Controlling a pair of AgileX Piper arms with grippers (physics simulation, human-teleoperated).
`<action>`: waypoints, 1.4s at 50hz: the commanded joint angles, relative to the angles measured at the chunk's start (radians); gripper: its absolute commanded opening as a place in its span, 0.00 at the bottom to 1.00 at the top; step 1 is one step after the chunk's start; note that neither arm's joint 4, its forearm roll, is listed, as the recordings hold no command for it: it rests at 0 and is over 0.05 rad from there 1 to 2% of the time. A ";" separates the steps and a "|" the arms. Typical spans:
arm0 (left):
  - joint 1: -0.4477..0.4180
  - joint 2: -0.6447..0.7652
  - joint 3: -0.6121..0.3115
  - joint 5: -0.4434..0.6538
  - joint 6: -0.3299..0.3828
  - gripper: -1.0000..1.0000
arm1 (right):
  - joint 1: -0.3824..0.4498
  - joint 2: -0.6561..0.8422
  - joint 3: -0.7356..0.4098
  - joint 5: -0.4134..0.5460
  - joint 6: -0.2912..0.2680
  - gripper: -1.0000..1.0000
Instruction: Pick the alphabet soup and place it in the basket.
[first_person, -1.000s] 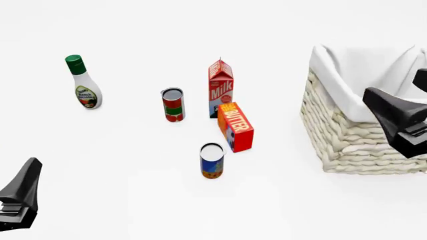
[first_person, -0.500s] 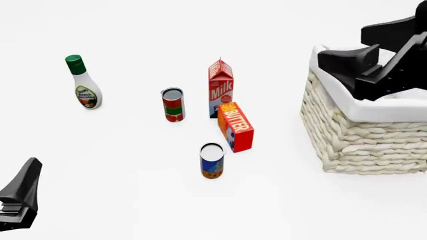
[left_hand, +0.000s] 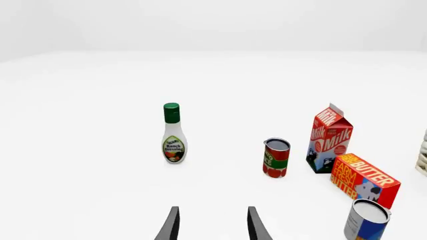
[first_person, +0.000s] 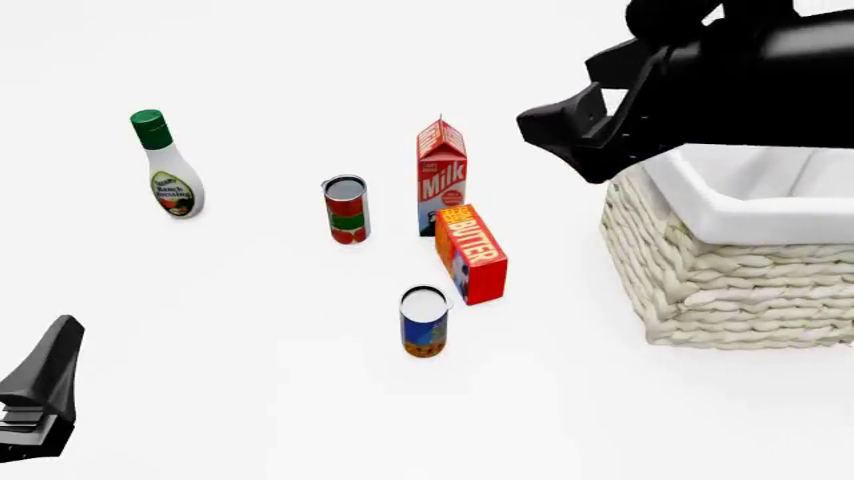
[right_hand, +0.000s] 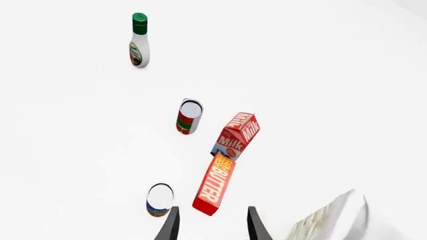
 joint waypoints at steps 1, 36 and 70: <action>0.000 0.000 0.000 0.000 0.000 1.00 | 0.044 0.105 -0.037 -0.017 -0.012 1.00; 0.000 0.000 0.000 0.000 0.000 1.00 | 0.126 0.273 -0.082 -0.097 0.027 1.00; 0.000 0.000 0.000 0.000 0.000 1.00 | 0.180 0.372 0.000 -0.222 0.043 1.00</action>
